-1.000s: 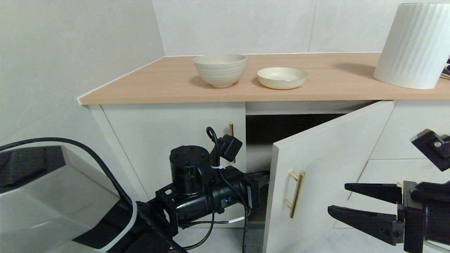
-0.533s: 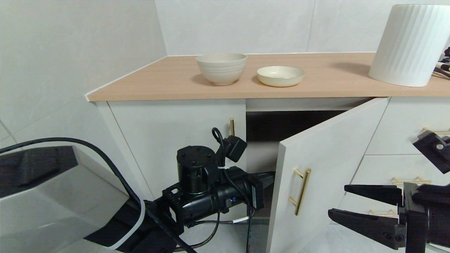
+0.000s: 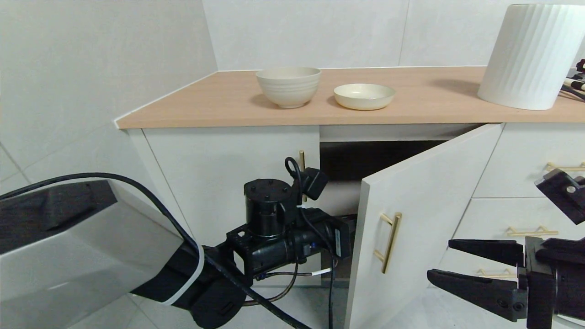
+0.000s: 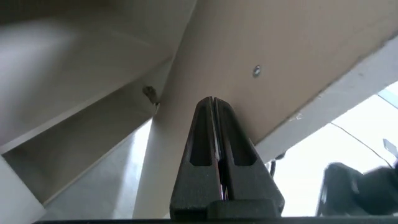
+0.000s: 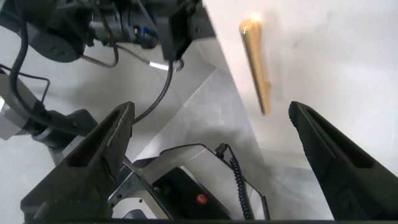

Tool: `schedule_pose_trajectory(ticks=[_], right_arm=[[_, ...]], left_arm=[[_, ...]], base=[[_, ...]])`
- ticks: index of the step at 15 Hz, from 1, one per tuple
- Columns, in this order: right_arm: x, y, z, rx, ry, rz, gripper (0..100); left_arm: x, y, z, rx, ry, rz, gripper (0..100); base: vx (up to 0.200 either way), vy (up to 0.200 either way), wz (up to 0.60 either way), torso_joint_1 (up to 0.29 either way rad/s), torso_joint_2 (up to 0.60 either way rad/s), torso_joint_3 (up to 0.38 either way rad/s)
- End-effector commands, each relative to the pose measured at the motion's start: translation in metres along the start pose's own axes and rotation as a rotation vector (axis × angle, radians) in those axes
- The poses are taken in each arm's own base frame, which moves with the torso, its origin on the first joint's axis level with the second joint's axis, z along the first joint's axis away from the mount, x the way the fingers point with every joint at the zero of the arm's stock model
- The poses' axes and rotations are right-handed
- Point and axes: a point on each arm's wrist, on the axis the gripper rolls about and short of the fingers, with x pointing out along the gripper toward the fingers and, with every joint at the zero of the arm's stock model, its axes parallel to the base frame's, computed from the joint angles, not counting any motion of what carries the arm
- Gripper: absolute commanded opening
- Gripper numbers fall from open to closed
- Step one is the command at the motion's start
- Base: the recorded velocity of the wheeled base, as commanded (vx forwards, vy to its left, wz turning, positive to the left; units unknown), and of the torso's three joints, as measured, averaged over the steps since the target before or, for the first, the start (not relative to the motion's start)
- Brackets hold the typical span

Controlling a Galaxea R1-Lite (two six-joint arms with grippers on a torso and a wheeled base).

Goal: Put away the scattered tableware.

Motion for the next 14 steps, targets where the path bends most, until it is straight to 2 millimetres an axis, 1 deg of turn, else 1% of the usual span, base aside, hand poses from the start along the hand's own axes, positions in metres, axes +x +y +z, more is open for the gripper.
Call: schedule_pose_trajectory(ticks=[1, 3, 9, 11, 14], right_arm=[[0.0, 0.0, 0.0, 0.0, 0.001, 0.002, 100], [-0.001, 0.0, 0.0, -0.001, -0.002, 0.002, 100], [-0.003, 0.001, 0.001, -0.005, -0.013, 0.005, 100], [-0.005, 0.002, 0.002, -0.007, -0.019, 0.007, 100], [-0.01, 0.006, 0.003, -0.017, -0.038, 0.026, 100]], left_arm=[[0.006, 0.0, 0.002, 0.004, -0.008, -0.01, 0], [0.007, -0.001, 0.003, 0.004, -0.005, -0.012, 0], [0.024, 0.001, 0.007, 0.009, -0.027, 0.003, 0], [0.031, -0.005, 0.009, 0.01, -0.039, 0.033, 0], [0.041, -0.028, 0.013, 0.016, -0.032, 0.043, 0]], base=[[-0.2, 0.0, 0.0, 0.002, 0.01, 0.007], [-0.2, 0.0, 0.0, 0.002, 0.0, 0.005], [0.0, 0.0, 0.0, 0.0, 0.0, 0.0], [0.0, 0.0, 0.0, 0.0, 0.0, 0.0], [0.0, 0.0, 0.0, 0.0, 0.0, 0.0]])
